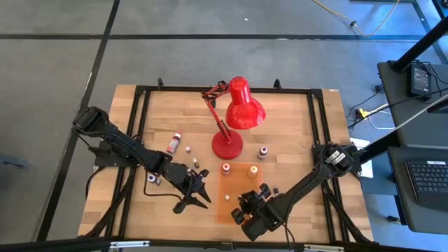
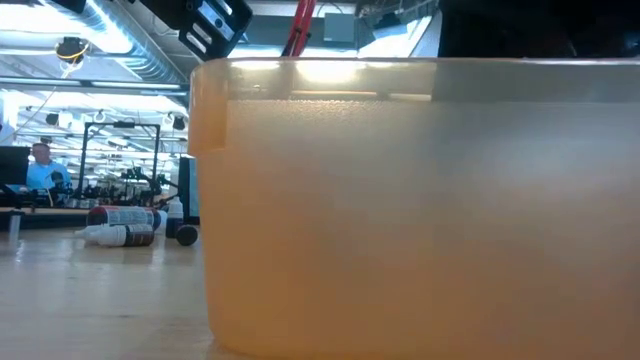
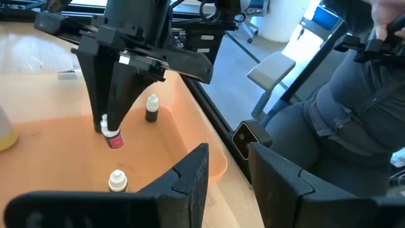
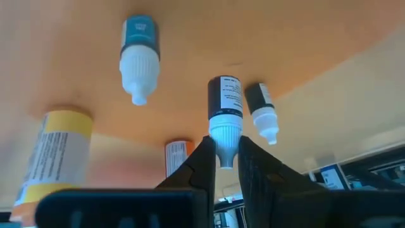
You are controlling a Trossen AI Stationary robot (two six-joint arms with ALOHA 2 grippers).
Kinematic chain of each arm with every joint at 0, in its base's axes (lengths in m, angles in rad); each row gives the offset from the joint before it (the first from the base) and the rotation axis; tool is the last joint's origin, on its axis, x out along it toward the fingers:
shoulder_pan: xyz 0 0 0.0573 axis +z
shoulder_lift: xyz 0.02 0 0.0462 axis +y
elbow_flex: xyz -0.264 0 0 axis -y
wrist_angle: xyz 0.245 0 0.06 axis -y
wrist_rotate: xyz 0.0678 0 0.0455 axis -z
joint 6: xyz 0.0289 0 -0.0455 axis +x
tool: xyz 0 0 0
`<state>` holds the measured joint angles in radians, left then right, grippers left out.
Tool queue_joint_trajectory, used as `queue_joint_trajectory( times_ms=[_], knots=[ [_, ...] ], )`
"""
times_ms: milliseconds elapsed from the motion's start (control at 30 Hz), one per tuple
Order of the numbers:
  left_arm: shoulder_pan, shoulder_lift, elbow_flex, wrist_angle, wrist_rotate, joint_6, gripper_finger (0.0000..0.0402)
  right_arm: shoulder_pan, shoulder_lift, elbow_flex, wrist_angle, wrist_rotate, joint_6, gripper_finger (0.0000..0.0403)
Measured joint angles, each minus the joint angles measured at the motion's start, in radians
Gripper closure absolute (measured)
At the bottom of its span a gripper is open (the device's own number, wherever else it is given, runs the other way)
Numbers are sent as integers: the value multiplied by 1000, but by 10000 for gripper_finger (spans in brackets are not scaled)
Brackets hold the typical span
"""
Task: Pick & Place food coloring
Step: Put the small black food coloring bottle into the orange bin, then put the large violet food coloring bottle into the orange bin
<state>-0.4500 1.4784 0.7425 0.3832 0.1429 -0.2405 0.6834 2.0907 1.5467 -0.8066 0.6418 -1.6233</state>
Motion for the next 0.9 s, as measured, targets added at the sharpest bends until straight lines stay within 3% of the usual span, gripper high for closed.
queue_joint_trajectory(
  times_ms=[300,667,767,900],
  knots=[
    [0,0,0,0,0,0,290,0,0,0,-9,-93,129,320],
    [0,0,0,1,0,-8,291,-6,0,0,-26,-86,205,315],
    [0,0,0,1,0,-8,290,-6,0,0,-26,-35,208,315],
    [0,0,0,1,0,-17,293,-4,0,0,-24,122,210,314]
  ],
)
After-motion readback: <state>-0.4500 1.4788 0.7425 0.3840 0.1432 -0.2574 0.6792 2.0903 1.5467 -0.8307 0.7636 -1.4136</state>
